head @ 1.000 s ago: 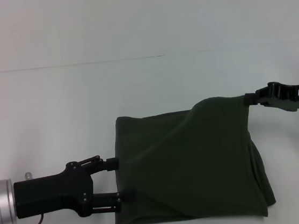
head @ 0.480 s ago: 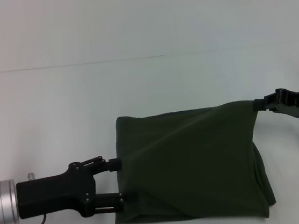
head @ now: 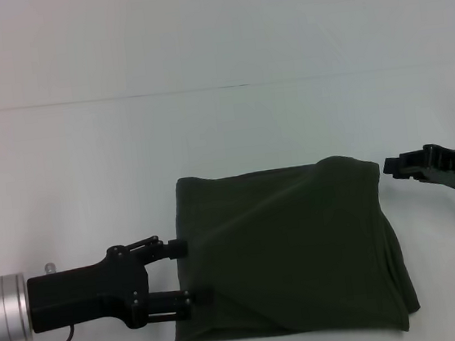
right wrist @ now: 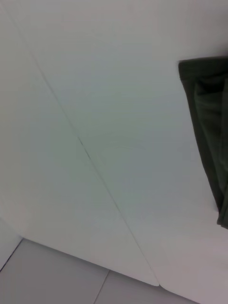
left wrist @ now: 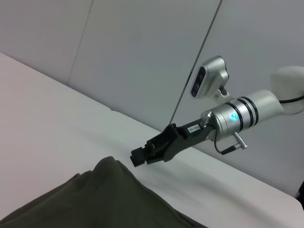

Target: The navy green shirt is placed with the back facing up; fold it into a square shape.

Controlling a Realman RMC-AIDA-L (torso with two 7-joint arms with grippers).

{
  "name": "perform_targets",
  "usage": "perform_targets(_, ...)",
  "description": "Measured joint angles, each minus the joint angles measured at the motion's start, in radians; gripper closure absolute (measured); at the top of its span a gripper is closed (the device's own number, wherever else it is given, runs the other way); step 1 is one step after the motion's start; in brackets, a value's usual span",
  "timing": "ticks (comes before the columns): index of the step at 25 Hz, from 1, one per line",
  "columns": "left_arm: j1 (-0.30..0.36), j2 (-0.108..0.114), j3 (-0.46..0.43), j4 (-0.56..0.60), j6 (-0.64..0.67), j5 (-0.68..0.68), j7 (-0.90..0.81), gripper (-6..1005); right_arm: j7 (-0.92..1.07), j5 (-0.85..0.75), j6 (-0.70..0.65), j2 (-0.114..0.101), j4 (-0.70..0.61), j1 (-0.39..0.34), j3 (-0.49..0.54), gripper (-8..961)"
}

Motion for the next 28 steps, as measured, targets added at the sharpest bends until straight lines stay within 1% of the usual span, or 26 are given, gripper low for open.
perform_targets(1,0.000,0.000,-0.001,0.000,-0.001,-0.001,-0.005,64,-0.009,0.000,-0.003,0.000,-0.003,-0.005,0.001,862)
perform_targets(4,-0.001,0.000,-0.012,0.000,-0.004,-0.008,-0.027,65,-0.076,0.015,-0.041,-0.003,-0.011,-0.024,0.018,716)
perform_targets(5,-0.002,0.000,-0.017,0.000,-0.004,-0.012,-0.036,65,-0.119,0.030,-0.069,-0.005,-0.013,-0.032,0.032,668)
perform_targets(6,-0.003,0.001,-0.023,0.000,-0.005,-0.016,-0.044,65,-0.224,0.075,-0.138,-0.008,-0.014,-0.048,0.063,619)
perform_targets(7,-0.004,0.002,-0.029,0.000,-0.005,-0.019,-0.050,65,-0.279,0.102,-0.174,-0.008,-0.014,-0.058,0.077,576)
perform_targets(8,-0.005,0.003,-0.034,0.000,-0.006,-0.022,-0.056,65,-0.279,0.102,-0.174,-0.008,-0.014,-0.058,0.077,533)
perform_targets(10,-0.007,0.005,-0.046,0.000,-0.007,-0.032,-0.076,65,-0.385,0.156,-0.238,-0.005,-0.014,-0.081,0.100,447)
perform_targets(11,-0.008,0.006,-0.050,0.000,-0.009,-0.037,-0.087,65,-0.442,0.180,-0.266,0.001,-0.014,-0.094,0.107,404)
perform_targets(13,-0.014,0.007,-0.054,0.000,-0.019,-0.043,-0.123,65,-0.568,0.214,-0.308,0.015,-0.016,-0.112,0.112,359)
perform_targets(15,-0.025,0.008,-0.055,0.002,-0.038,-0.044,-0.178,65,-0.676,0.216,-0.331,0.029,-0.019,-0.120,0.104,314)
perform_targets(20,-0.079,0.021,-0.038,0.002,-0.101,-0.025,-0.337,65,-0.898,0.150,-0.345,0.073,-0.024,-0.121,0.052,202)
perform_targets(22,-0.104,0.028,-0.015,0.006,-0.133,-0.019,-0.392,65,-0.969,0.121,-0.345,0.086,-0.022,-0.121,0.037,157)
perform_targets(23,-0.128,0.038,0.014,0.007,-0.163,-0.018,-0.441,65,-0.996,0.116,-0.345,0.090,-0.018,-0.121,0.029,139)
perform_targets(24,-0.128,0.038,0.014,0.007,-0.163,-0.018,-0.441,65,-1.025,0.111,-0.345,0.091,-0.010,-0.123,0.020,121)
perform_targets(26,-0.165,0.049,0.056,0.006,-0.197,-0.018,-0.503,64,-1.071,0.109,-0.342,0.092,0.006,-0.128,0.006,85)
perform_targets(28,-0.187,0.053,0.088,0.008,-0.211,-0.018,-0.534,64,-1.098,0.109,-0.340,0.092,0.014,-0.135,0.001,49)
